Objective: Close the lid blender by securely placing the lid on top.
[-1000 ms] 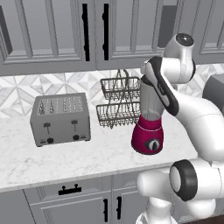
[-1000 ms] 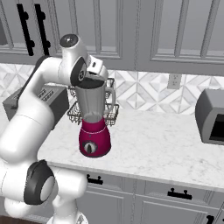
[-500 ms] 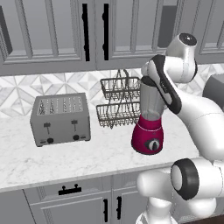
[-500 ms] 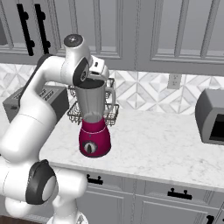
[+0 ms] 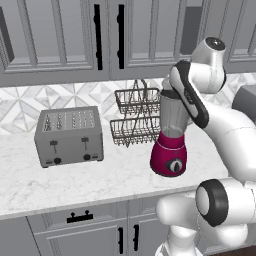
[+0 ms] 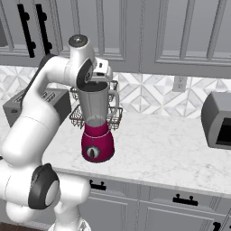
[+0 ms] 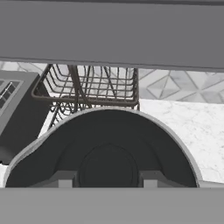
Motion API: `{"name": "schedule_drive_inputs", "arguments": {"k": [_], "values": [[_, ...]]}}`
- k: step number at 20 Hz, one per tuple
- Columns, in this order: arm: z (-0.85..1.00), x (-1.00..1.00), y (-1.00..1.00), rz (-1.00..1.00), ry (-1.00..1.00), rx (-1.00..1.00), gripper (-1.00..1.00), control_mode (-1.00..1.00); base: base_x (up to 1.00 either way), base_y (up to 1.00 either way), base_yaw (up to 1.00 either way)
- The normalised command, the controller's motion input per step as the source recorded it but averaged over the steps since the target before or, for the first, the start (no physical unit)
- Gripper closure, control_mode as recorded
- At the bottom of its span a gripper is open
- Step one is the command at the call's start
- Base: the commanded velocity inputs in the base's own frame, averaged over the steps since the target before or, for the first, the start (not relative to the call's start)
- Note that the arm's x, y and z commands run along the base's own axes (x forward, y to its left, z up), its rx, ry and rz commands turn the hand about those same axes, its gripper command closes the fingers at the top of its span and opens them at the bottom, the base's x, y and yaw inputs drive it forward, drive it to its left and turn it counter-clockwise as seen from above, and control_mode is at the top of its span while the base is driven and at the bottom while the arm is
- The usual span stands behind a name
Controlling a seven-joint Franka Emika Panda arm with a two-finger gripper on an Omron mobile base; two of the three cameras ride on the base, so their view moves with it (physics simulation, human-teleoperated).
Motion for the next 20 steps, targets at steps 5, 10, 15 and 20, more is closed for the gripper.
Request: {"name": "schedule_drive_inputs", "arguments": {"k": [5, 10, 15, 20], "values": [[-0.55, 0.0, 0.0, 0.15, 0.04, -0.07, -1.0, -1.0, 0.0, 0.0, 0.0], [-0.35, -0.24, 0.0, 0.13, 0.03, -0.04, -1.0, -1.0, 0.0, 0.0, 0.0], [-0.19, -0.7, -0.01, 0.06, 0.01, -0.03, -1.0, -1.0, 0.0, 0.0, 0.0], [-0.06, -0.93, -0.19, 0.01, 0.0, 0.0, -1.0, -1.0, 0.0, 0.0, 0.0]]}}
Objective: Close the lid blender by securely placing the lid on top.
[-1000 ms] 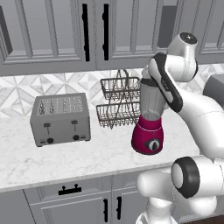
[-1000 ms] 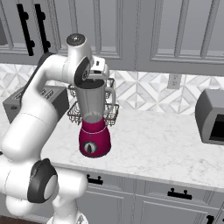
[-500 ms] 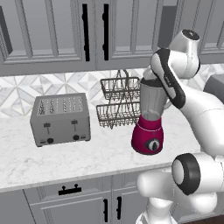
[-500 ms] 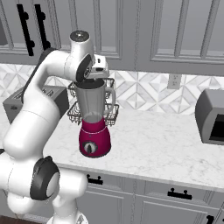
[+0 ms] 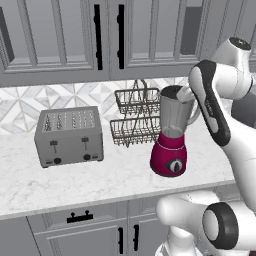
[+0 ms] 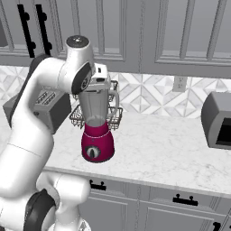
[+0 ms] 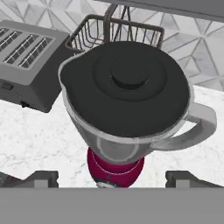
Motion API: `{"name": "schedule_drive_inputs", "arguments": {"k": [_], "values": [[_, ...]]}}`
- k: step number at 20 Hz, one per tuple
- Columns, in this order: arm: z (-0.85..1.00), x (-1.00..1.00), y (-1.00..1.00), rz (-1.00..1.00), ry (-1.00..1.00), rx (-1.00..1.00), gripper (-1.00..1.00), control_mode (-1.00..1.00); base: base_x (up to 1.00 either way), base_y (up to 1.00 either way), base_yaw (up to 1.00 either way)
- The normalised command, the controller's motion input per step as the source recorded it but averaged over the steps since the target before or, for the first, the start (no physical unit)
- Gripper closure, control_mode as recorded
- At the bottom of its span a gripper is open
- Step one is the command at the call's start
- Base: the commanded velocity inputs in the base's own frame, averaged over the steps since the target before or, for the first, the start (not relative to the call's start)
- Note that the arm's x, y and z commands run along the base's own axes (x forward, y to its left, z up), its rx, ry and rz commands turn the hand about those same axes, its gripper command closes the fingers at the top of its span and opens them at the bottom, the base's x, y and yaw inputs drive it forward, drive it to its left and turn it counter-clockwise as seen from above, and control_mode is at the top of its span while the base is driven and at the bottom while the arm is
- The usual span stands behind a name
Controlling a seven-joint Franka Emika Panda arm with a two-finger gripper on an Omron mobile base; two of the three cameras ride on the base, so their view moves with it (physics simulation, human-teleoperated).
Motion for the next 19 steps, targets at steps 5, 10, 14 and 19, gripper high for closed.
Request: {"name": "schedule_drive_inputs", "arguments": {"k": [5, 10, 14, 19], "values": [[0.0, -0.65, -0.58, 0.0, -0.08, 0.05, -1.0, -1.0, 0.0, 0.0, 0.0], [-0.13, -0.2, -0.75, 0.0, -0.08, 0.23, -1.0, -1.0, 0.0, 0.0, 0.0], [-0.06, -0.03, -0.41, 0.0, -0.01, 0.11, -1.0, -1.0, 0.0, 0.0, 0.0], [0.0, -0.02, -0.11, 0.0, 0.0, 0.01, -1.0, -1.0, 0.0, 0.0, 0.0]]}}
